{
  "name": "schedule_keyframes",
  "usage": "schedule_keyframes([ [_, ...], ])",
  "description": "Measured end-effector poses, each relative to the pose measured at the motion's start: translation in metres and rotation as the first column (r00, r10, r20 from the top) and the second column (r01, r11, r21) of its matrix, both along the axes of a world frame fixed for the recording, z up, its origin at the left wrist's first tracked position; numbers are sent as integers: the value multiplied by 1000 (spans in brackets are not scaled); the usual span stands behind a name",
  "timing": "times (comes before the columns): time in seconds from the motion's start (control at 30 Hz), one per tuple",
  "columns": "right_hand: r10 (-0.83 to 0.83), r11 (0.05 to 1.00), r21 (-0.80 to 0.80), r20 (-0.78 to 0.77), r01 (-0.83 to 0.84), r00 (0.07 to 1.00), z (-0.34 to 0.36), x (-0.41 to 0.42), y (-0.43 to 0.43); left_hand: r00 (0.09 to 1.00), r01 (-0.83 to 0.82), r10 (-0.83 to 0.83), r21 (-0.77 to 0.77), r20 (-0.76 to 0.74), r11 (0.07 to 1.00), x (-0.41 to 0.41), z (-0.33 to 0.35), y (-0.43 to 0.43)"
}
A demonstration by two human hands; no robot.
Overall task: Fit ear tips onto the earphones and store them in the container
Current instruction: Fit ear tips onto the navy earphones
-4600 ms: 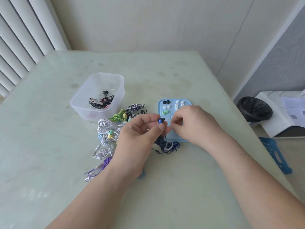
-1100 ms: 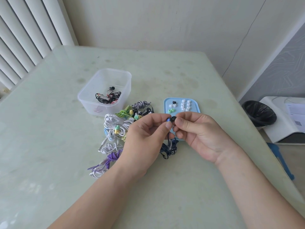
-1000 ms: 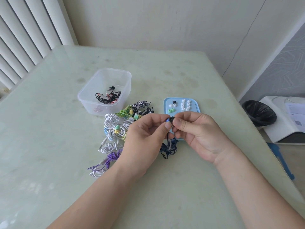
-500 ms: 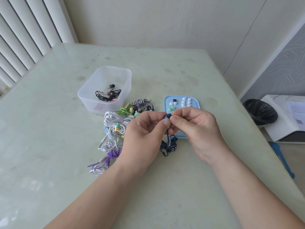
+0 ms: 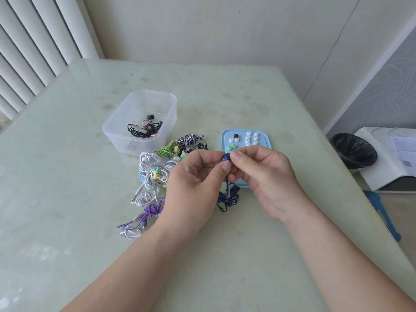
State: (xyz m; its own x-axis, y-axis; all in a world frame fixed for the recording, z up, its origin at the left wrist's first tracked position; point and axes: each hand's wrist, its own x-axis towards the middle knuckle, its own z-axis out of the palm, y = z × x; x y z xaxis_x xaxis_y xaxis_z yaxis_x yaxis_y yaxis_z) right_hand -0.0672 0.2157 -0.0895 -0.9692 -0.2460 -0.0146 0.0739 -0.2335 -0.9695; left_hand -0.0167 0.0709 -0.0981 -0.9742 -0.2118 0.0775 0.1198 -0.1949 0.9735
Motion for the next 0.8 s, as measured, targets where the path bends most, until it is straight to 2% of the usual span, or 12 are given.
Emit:
schedule_keyframes([
  [0.1,-4,1000,-3,-10,4,1000,0,0,0,1000,4,-4,-1,-11,1000,0,1,-1],
  [0.3,-6,990,132,-251,40,968,1,4,4,1000,12,-12,58,1,998,0,3,-2],
  [0.4,-7,980,188,-293,65,956,0,7,3,1000,17,-17,58,6,998,-1,1,-3],
  [0.6,-73,984,148,-166,98,983,0,0,6,998,58,-59,38,9,998,-1,2,-2],
  [0.67,-48,991,117,-107,60,993,2,-2,7,997,83,-83,20,0,996,0,4,-2],
  [0.8,50,995,90,9,-50,999,6,-1,8,987,152,-156,-110,-29,982,2,4,-4],
])
